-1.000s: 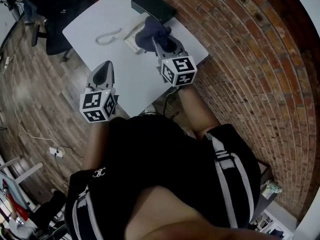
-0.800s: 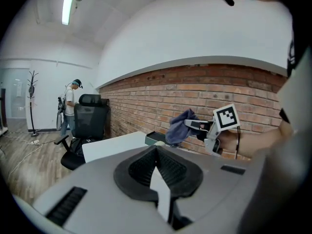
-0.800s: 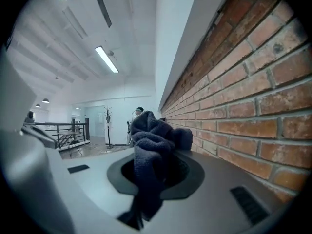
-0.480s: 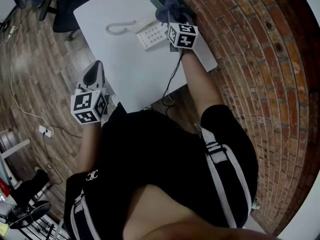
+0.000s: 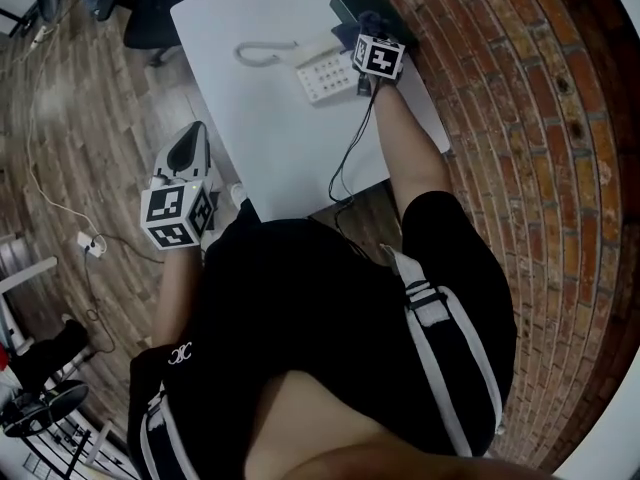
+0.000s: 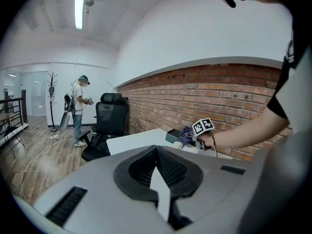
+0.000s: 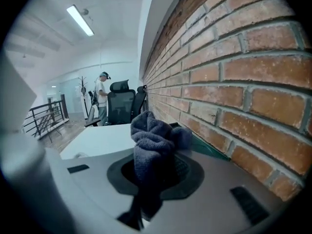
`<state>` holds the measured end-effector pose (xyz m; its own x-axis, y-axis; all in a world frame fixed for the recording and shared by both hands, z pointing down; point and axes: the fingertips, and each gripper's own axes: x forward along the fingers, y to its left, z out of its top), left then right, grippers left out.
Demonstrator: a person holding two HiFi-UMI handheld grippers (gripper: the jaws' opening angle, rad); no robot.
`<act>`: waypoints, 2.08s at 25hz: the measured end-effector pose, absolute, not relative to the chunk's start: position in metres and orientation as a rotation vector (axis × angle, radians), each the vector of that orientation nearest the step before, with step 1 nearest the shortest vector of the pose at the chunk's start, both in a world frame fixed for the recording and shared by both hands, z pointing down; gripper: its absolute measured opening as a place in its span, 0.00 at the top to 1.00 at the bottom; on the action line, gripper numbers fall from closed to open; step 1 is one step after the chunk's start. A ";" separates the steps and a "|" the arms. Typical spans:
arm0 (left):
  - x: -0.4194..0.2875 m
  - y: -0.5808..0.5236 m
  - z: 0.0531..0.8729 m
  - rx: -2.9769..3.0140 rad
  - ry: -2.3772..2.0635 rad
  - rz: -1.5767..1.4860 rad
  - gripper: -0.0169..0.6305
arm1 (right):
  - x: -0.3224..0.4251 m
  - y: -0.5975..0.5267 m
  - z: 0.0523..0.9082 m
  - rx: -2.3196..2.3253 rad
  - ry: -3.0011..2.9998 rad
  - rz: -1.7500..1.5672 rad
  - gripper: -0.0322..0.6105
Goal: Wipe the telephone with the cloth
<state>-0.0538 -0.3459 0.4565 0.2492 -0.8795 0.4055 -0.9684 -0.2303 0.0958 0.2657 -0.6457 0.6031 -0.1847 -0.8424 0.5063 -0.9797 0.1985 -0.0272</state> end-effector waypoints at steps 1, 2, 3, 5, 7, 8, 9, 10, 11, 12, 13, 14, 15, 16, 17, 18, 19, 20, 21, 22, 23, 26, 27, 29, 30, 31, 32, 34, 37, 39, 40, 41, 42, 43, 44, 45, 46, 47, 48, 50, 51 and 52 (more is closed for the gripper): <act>-0.056 -0.347 0.456 2.201 -1.706 0.385 0.98 | 0.265 -0.645 0.606 1.696 -2.076 0.490 0.88; -0.058 -0.348 0.455 2.202 -1.707 0.388 0.98 | 0.264 -0.644 0.609 1.689 -2.054 0.492 0.88; -0.059 -0.348 0.455 2.203 -1.709 0.389 0.98 | 0.263 -0.643 0.614 1.680 -2.037 0.503 0.88; -0.063 -0.350 0.455 2.203 -1.710 0.389 0.98 | 0.262 -0.640 0.626 1.671 -2.012 0.525 0.88; -0.067 -0.352 0.454 2.205 -1.707 0.386 0.98 | 0.263 -0.639 0.631 1.695 -2.023 0.537 0.88; -0.069 -0.353 0.454 2.206 -1.706 0.383 0.98 | 0.263 -0.639 0.631 1.705 -2.033 0.545 0.88; -0.070 -0.355 0.453 2.209 -1.706 0.379 0.98 | 0.263 -0.639 0.631 1.708 -2.038 0.555 0.88; -0.072 -0.356 0.452 2.211 -1.706 0.375 0.98 | 0.263 -0.640 0.631 1.705 -2.041 0.567 0.88; -0.074 -0.357 0.452 2.212 -1.706 0.370 0.98 | 0.263 -0.640 0.631 1.699 -2.040 0.580 0.88; -0.075 -0.358 0.451 2.214 -1.704 0.367 0.98 | 0.262 -0.640 0.631 1.691 -2.035 0.589 0.88; -0.076 -0.359 0.451 2.217 -1.702 0.363 0.98 | 0.262 -0.640 0.631 1.681 -2.027 0.593 0.88; -0.076 -0.360 0.450 2.222 -1.699 0.358 0.98 | 0.261 -0.639 0.630 1.669 -2.019 0.588 0.88; -0.075 -0.361 0.449 2.228 -1.697 0.352 0.98 | 0.259 -0.638 0.630 1.651 -2.014 0.574 0.88; -0.075 -0.362 0.448 2.232 -1.695 0.347 0.98 | 0.255 -0.637 0.629 1.620 -2.016 0.550 0.88; -0.075 -0.363 0.448 2.235 -1.692 0.345 0.98 | 0.248 -0.635 0.628 1.579 -2.023 0.517 0.88; -0.074 -0.364 0.448 2.238 -1.688 0.344 0.98 | 0.240 -0.633 0.627 1.534 -2.035 0.483 0.88; -0.074 -0.365 0.449 2.240 -1.685 0.346 0.98 | 0.232 -0.631 0.627 1.496 -2.044 0.454 0.88; -0.074 -0.366 0.450 2.242 -1.681 0.348 0.98 | 0.224 -0.628 0.628 1.469 -2.051 0.432 0.88; -0.074 -0.366 0.451 2.243 -1.677 0.351 0.98 | 0.217 -0.626 0.628 1.448 -2.054 0.414 0.88; -0.074 -0.366 0.451 2.244 -1.673 0.352 0.98 | 0.210 -0.623 0.630 1.426 -2.058 0.399 0.88; -0.073 -0.366 0.452 2.244 -1.670 0.350 0.98 | 0.202 -0.621 0.633 1.400 -2.066 0.386 0.88; -0.072 -0.366 0.451 2.246 -1.667 0.345 0.98 | 0.175 -0.611 0.643 1.300 -2.098 0.336 0.88; -0.073 -0.365 0.451 2.246 -1.667 0.344 0.98 | 0.165 -0.605 0.645 1.261 -2.106 0.314 0.88; -0.073 -0.365 0.450 2.244 -1.671 0.340 0.98 | 0.144 -0.592 0.651 1.164 -2.125 0.275 0.88; -0.073 -0.364 0.450 2.242 -1.673 0.339 0.98 | 0.133 -0.584 0.654 1.112 -2.133 0.260 0.88; -0.074 -0.364 0.451 2.239 -1.676 0.338 0.98 | 0.123 -0.576 0.659 1.064 -2.138 0.247 0.88; -0.075 -0.363 0.451 2.235 -1.680 0.337 0.98 | 0.115 -0.570 0.664 1.022 -2.139 0.236 0.88; -0.078 -0.362 0.452 2.225 -1.689 0.331 0.98 | 0.100 -0.556 0.674 0.946 -2.132 0.227 0.88; -0.085 -0.360 0.452 2.210 -1.704 0.321 0.98 | 0.090 -0.538 0.693 0.855 -2.079 0.239 0.88; -0.088 -0.360 0.453 2.200 -1.709 0.310 0.98 | 0.092 -0.533 0.704 0.843 -2.044 0.238 0.88; -0.088 -0.360 0.453 2.197 -1.708 0.304 0.98 | 0.093 -0.533 0.707 0.853 -2.034 0.232 0.88; -0.089 -0.360 0.453 2.196 -1.707 0.297 0.98 | 0.094 -0.534 0.708 0.862 -2.027 0.227 0.88; -0.089 -0.360 0.453 2.196 -1.704 0.292 0.98 | 0.095 -0.535 0.708 0.867 -2.022 0.228 0.88; -0.090 -0.360 0.453 2.194 -1.702 0.287 0.98 | 0.094 -0.535 0.707 0.867 -2.020 0.236 0.88; -0.091 -0.360 0.453 2.192 -1.701 0.283 0.98 | 0.094 -0.535 0.705 0.866 -2.022 0.249 0.88; -0.090 -0.360 0.454 2.192 -1.698 0.280 0.98 | 0.093 -0.535 0.702 0.867 -2.026 0.264 0.88; -0.089 -0.360 0.454 2.194 -1.695 0.279 0.98 | 0.094 -0.534 0.699 0.867 -2.029 0.281 0.88; -0.087 -0.360 0.454 2.199 -1.691 0.281 0.98 | 0.096 -0.534 0.698 0.864 -2.031 0.298 0.88; -0.085 -0.361 0.454 2.204 -1.687 0.285 0.98 | 0.097 -0.533 0.699 0.858 -2.031 0.311 0.88; -0.084 -0.361 0.455 2.208 -1.682 0.290 0.98 | 0.103 -0.533 0.700 0.843 -2.018 0.308 0.88; -0.084 -0.362 0.455 2.207 -1.682 0.290 0.98 | 0.106 -0.534 0.700 0.838 -2.008 0.298 0.88; -0.085 -0.362 0.455 2.205 -1.684 0.289 0.98 | 0.111 -0.535 0.700 0.836 -2.000 0.288 0.88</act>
